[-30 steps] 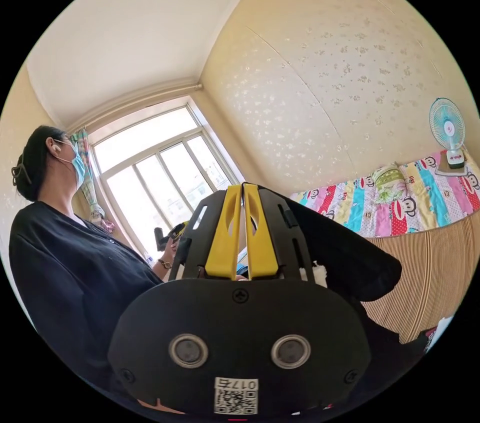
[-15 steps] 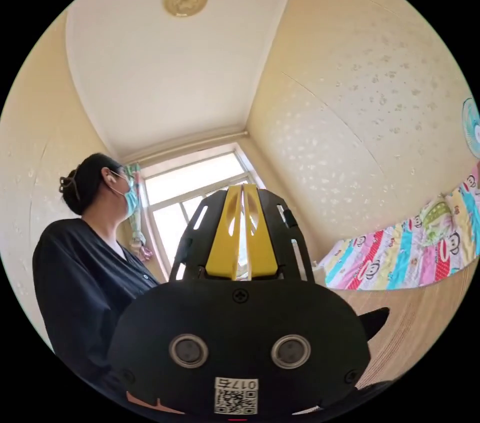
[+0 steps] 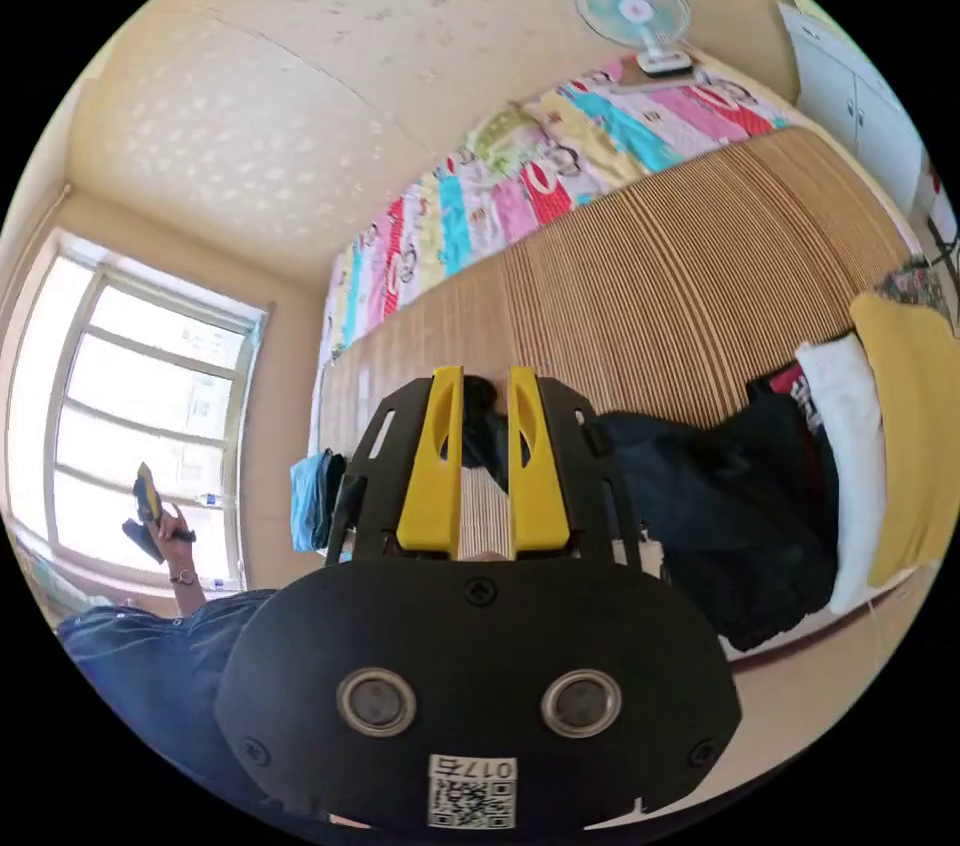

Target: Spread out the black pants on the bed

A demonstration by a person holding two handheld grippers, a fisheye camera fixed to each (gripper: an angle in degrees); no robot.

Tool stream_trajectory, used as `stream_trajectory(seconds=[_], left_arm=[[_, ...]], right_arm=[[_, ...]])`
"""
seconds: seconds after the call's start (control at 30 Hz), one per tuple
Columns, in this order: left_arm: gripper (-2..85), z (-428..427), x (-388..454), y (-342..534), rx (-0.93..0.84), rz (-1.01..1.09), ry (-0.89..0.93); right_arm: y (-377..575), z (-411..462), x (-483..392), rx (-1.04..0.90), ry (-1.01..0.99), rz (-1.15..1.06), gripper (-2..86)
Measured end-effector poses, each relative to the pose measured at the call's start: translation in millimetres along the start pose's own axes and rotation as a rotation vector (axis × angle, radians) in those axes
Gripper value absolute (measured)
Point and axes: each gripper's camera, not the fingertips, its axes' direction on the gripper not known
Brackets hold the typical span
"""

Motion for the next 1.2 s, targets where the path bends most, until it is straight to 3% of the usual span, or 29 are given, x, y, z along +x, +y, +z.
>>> stream_trajectory(seconds=[0.23, 0.47, 0.6, 0.83, 1.1, 1.2], left_arm=[[-1.0, 9.8, 16.3, -7.2, -0.045, -0.006, -0.017], [-1.0, 14.9, 40.2, -13.2, -0.048, 0.016, -0.068], [-1.0, 13.7, 46.1, -10.0, -0.046, 0.011, -0.090], [-1.0, -3.4, 37.3, 16.2, -0.005, -0.100, -0.068], [-1.0, -31.2, 43.4, 23.2, 0.038, -0.090, -0.137], [-1.0, -33.1, 43.1, 24.3, 0.022, -0.085, -0.158]], right_arm=[[-23.8, 135.1, 79.3, -0.338, 0.299, 0.256, 10.3], [-59.1, 181.0, 77.5, -0.370, 0.369, 0.271, 7.2], [-92.7, 203.4, 44.3, -0.499, 0.493, 0.141, 7.1], [-106.4, 170.7, 9.1, -0.301, 0.595, 0.145, 8.6], [-89.1, 148.4, -32.0, -0.116, 0.699, 0.073, 12.7], [-96.4, 173.5, -12.3, -0.284, 0.697, 0.088, 14.5]])
